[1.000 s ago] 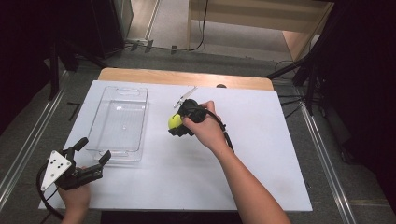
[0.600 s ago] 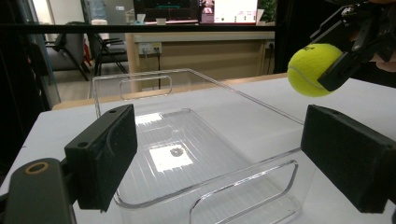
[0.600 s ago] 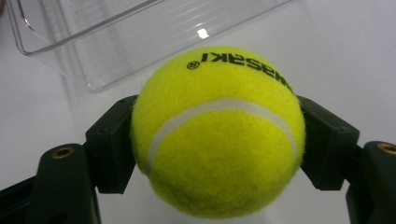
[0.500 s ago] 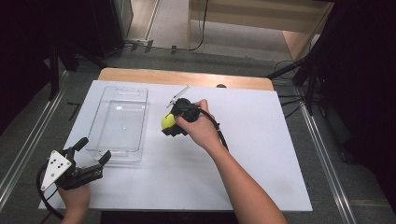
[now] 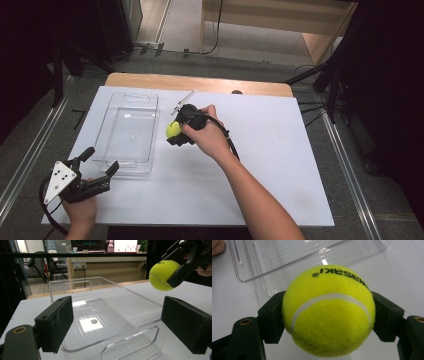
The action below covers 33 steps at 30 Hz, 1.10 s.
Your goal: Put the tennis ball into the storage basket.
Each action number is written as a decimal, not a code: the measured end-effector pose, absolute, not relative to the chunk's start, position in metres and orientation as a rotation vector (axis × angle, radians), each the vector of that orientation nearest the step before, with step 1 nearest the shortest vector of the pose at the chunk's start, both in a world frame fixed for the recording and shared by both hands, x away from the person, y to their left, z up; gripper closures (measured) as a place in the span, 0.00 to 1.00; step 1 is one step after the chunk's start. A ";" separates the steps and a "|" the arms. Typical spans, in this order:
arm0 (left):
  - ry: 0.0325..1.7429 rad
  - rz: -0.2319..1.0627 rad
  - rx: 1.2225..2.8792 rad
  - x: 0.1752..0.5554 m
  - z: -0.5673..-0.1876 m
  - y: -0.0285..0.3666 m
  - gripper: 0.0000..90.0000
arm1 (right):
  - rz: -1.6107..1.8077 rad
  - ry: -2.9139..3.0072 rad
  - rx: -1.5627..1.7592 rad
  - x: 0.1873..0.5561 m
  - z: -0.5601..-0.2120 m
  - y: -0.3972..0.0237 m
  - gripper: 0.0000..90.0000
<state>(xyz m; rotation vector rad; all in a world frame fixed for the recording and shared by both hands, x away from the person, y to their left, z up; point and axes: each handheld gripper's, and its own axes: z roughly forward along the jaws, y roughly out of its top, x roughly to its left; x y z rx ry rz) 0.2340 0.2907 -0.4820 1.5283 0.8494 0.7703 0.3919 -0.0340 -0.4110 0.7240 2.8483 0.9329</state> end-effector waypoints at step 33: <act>0.849 0.765 1.528 0.234 -0.482 0.291 0.13 | 0.935 2.876 0.630 0.391 -0.396 0.000 0.26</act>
